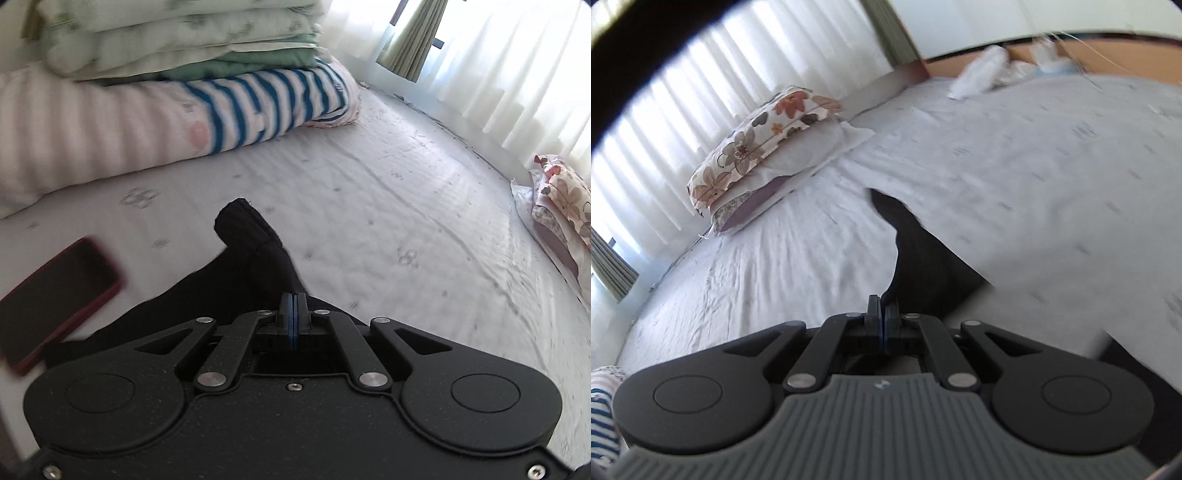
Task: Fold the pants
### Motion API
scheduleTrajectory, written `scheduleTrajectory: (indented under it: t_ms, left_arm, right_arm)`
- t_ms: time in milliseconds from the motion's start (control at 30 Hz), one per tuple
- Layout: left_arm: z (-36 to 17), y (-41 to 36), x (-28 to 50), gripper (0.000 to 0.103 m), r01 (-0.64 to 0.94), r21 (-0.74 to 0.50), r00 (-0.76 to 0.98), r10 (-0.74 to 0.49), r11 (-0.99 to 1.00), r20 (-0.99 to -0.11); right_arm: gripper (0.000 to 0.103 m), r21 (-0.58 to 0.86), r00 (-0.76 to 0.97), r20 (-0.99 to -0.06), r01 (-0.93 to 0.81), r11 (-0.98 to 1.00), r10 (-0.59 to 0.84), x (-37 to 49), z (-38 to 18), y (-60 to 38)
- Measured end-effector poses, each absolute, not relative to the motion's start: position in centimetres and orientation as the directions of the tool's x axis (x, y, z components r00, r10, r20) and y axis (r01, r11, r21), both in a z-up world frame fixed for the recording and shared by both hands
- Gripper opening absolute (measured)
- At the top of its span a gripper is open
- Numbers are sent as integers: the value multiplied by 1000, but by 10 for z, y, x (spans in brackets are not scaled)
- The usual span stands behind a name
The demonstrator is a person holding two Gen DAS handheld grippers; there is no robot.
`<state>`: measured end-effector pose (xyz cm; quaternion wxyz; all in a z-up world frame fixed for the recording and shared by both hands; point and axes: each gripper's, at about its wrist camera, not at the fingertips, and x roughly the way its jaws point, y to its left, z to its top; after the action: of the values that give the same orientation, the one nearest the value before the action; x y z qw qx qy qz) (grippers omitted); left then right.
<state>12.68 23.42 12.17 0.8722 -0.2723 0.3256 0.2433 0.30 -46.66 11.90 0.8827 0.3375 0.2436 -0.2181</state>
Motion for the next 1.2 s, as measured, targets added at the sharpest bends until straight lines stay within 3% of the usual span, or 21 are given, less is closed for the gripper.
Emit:
scheduleTrajectory:
  t_ms: [233,533,667,733,833,900,967,1000,1200]
  left_arm:
    - [103,239,56,1,-602,-305,638,215,738,-740]
    - [114,247,2,1,-609,-295,656,257,737,-710]
    - [106,256,-18,1,-667,-161,599,394,728,-697]
    - [99,262,-24,4,-637,-182,609,343,749,-715]
    - [87,262,-24,17,-592,-247,622,240,767,-745]
    - [82,259,-21,30,-578,-275,635,212,768,-742]
    - [76,261,-12,51,-579,-302,645,198,758,-738]
    - [73,264,-8,52,-586,-309,644,200,749,-738]
    - [51,288,28,60,-651,-335,604,198,681,-772]
  right_arm:
    - [2,483,707,-676,638,600,-208,-76,64,-466]
    - [2,495,721,-653,637,591,-230,-132,72,-452]
    - [4,418,664,-696,683,599,-272,-142,57,-453]
    - [10,392,639,-716,701,596,-281,-146,46,-451]
    - [28,341,612,-718,726,597,-333,-149,39,-445]
    - [47,346,618,-709,725,596,-339,-152,37,-443]
    - [49,354,630,-698,717,601,-340,-153,39,-442]
    - [56,358,637,-689,714,601,-345,-154,39,-442]
    - [66,382,661,-651,710,591,-373,-148,30,-446]
